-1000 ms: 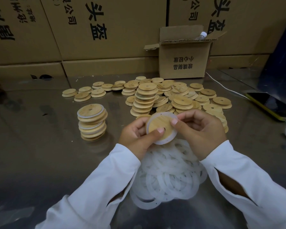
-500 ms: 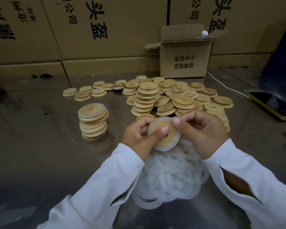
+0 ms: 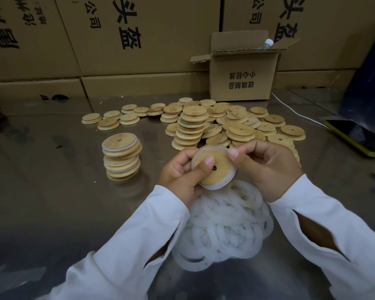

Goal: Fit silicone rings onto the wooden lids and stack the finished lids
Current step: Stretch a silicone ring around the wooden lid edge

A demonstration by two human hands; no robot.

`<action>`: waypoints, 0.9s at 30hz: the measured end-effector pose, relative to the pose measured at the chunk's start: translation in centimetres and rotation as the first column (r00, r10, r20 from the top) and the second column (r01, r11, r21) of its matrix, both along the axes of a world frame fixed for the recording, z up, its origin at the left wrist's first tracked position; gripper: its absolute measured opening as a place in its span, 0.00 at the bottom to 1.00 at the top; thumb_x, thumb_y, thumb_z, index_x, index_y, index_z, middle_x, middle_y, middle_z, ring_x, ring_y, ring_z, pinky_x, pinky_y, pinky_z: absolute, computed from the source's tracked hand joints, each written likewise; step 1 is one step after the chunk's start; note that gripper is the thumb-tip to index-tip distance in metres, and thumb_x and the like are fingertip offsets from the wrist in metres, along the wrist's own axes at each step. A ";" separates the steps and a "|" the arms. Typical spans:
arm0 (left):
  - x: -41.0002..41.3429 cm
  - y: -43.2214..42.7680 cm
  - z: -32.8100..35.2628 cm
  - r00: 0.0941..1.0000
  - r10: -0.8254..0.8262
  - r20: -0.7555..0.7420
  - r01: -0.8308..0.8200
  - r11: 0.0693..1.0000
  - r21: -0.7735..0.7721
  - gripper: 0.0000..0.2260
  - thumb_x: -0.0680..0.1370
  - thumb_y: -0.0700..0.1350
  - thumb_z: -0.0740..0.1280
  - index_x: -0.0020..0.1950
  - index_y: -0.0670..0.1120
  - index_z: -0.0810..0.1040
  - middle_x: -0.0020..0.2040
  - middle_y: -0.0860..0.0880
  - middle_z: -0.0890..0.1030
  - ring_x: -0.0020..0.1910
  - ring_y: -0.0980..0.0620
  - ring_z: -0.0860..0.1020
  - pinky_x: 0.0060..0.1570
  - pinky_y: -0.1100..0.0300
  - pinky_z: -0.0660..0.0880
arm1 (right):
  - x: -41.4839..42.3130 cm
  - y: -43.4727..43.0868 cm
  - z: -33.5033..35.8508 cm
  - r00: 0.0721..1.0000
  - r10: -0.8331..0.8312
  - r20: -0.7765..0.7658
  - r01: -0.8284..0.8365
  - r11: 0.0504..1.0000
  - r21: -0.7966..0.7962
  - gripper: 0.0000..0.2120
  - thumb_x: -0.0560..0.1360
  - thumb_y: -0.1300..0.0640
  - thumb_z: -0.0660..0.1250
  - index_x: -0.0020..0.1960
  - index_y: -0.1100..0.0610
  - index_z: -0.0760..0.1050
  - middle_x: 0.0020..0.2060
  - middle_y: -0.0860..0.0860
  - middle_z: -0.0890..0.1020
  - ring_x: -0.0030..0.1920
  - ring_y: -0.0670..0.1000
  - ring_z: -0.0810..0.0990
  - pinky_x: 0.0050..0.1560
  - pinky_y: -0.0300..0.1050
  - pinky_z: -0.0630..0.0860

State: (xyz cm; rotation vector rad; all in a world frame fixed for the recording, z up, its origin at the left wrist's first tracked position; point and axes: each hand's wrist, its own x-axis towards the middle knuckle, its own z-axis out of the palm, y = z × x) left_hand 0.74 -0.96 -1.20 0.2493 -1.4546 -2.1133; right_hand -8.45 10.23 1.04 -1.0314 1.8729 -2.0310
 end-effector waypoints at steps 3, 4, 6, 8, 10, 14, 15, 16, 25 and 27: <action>-0.1 -0.1 0.1 1.000 0.016 -0.018 -0.016 1.000 -0.007 0.12 0.64 0.43 0.68 0.45 0.41 0.77 0.36 0.47 0.82 0.35 0.53 0.80 0.38 0.60 0.79 | -0.2 -0.1 0.0 1.000 -0.010 -0.014 0.010 1.000 0.009 0.06 0.68 0.60 0.70 0.33 0.55 0.78 0.30 0.45 0.82 0.34 0.43 0.78 0.40 0.34 0.76; -0.1 -0.1 0.1 1.000 0.023 -0.020 -0.023 1.000 -0.009 0.12 0.64 0.43 0.68 0.45 0.41 0.77 0.36 0.48 0.82 0.35 0.53 0.80 0.38 0.61 0.79 | -0.2 -0.1 0.0 1.000 -0.013 -0.018 0.014 1.000 0.012 0.06 0.68 0.60 0.70 0.33 0.55 0.77 0.29 0.44 0.81 0.33 0.42 0.78 0.39 0.33 0.76; -0.2 -0.1 0.2 0.999 0.040 -0.023 -0.041 0.999 -0.011 0.11 0.64 0.43 0.68 0.45 0.41 0.77 0.36 0.48 0.82 0.35 0.53 0.81 0.38 0.60 0.79 | -0.1 -0.1 0.0 1.000 -0.015 -0.013 0.015 1.000 0.006 0.06 0.68 0.61 0.70 0.33 0.56 0.77 0.28 0.43 0.81 0.31 0.40 0.78 0.36 0.30 0.74; -0.2 -0.2 0.2 0.998 0.065 -0.019 -0.066 0.997 -0.047 0.10 0.65 0.43 0.71 0.44 0.43 0.78 0.36 0.48 0.82 0.36 0.52 0.81 0.40 0.58 0.79 | 0.0 0.0 0.0 1.000 -0.010 0.003 0.010 1.000 -0.009 0.06 0.69 0.62 0.70 0.33 0.56 0.77 0.26 0.43 0.80 0.29 0.38 0.77 0.33 0.29 0.73; -0.1 -0.5 0.1 0.996 0.092 0.009 -0.090 0.987 -0.130 0.08 0.66 0.43 0.75 0.41 0.46 0.79 0.36 0.48 0.82 0.37 0.50 0.80 0.43 0.55 0.77 | 0.2 0.1 0.0 1.000 0.000 0.024 0.000 1.000 -0.014 0.07 0.68 0.62 0.70 0.32 0.56 0.77 0.25 0.44 0.80 0.28 0.39 0.77 0.32 0.30 0.73; -0.1 -0.8 -0.2 0.990 0.130 0.056 -0.122 0.985 -0.126 0.04 0.63 0.45 0.74 0.36 0.49 0.82 0.35 0.47 0.82 0.38 0.49 0.80 0.47 0.51 0.76 | 0.5 -0.2 -0.6 0.999 0.004 0.043 -0.005 1.000 0.023 0.06 0.68 0.63 0.70 0.34 0.57 0.76 0.29 0.49 0.81 0.33 0.44 0.78 0.37 0.36 0.77; -0.1 -0.8 -0.3 0.987 0.148 0.067 -0.139 0.982 -0.127 0.05 0.62 0.44 0.74 0.36 0.48 0.82 0.36 0.46 0.82 0.39 0.47 0.80 0.49 0.49 0.76 | 0.6 -0.3 -0.8 1.000 -0.009 0.016 0.008 0.999 0.047 0.06 0.68 0.63 0.71 0.35 0.56 0.76 0.31 0.50 0.80 0.33 0.45 0.78 0.38 0.37 0.77; -0.2 -0.7 -0.3 0.983 0.168 0.076 -0.157 0.979 -0.133 0.06 0.62 0.44 0.74 0.37 0.48 0.81 0.36 0.46 0.82 0.40 0.47 0.80 0.49 0.49 0.76 | 0.6 -0.3 -0.9 1.000 -0.025 -0.013 0.026 0.997 0.066 0.05 0.68 0.62 0.71 0.36 0.56 0.76 0.33 0.50 0.80 0.34 0.45 0.78 0.39 0.38 0.77; -0.3 -0.5 -0.3 0.972 0.217 0.092 -0.199 0.964 -0.174 0.10 0.63 0.46 0.71 0.42 0.46 0.79 0.39 0.46 0.83 0.41 0.47 0.80 0.48 0.49 0.76 | 0.4 -0.5 -1.3 0.977 -0.182 -0.116 0.193 0.976 0.100 0.06 0.66 0.58 0.73 0.37 0.51 0.76 0.32 0.45 0.80 0.35 0.44 0.78 0.40 0.35 0.77; -0.3 -0.5 -0.1 0.977 0.193 0.093 -0.174 0.968 -0.183 0.12 0.63 0.46 0.72 0.43 0.45 0.77 0.40 0.47 0.83 0.41 0.48 0.80 0.46 0.52 0.77 | 0.1 -0.3 -1.2 0.974 -0.203 -0.104 0.213 0.972 0.096 0.05 0.66 0.56 0.73 0.35 0.52 0.77 0.31 0.45 0.80 0.33 0.42 0.77 0.37 0.33 0.76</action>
